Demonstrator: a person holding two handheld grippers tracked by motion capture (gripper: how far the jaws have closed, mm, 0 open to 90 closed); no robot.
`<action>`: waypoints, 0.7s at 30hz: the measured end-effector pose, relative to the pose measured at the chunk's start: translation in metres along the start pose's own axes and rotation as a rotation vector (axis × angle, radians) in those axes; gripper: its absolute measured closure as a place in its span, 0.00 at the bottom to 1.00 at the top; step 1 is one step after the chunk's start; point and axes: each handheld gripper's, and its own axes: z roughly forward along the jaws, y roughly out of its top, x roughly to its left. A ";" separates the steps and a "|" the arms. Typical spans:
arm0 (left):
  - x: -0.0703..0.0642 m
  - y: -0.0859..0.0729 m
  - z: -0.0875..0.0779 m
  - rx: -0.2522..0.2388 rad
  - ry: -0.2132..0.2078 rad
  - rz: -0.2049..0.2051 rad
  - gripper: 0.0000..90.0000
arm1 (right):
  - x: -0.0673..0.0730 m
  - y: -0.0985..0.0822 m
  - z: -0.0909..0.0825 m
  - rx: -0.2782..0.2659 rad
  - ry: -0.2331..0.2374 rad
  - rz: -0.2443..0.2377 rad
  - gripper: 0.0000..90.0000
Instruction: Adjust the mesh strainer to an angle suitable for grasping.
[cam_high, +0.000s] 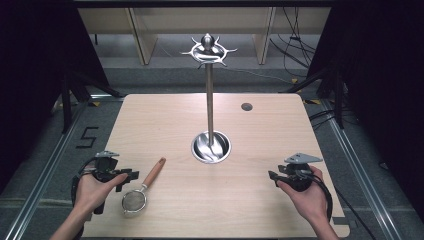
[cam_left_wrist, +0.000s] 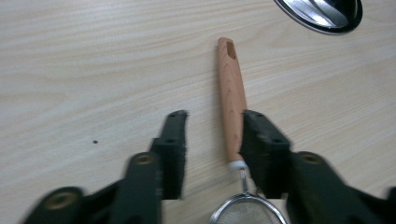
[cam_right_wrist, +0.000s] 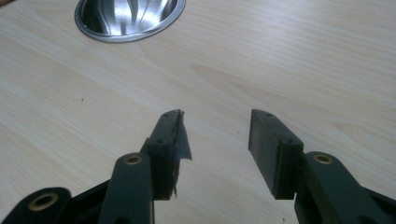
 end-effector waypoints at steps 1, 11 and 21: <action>0.000 0.001 -0.001 0.008 0.007 0.012 0.84 | 0.001 0.000 -0.001 0.009 -0.001 0.010 0.61; 0.004 0.000 0.012 0.190 0.031 0.110 0.99 | -0.003 -0.002 0.000 -0.011 -0.008 0.004 0.61; -0.004 0.000 0.026 0.247 -0.047 0.204 0.99 | -0.004 -0.003 -0.003 0.003 -0.008 -0.005 0.61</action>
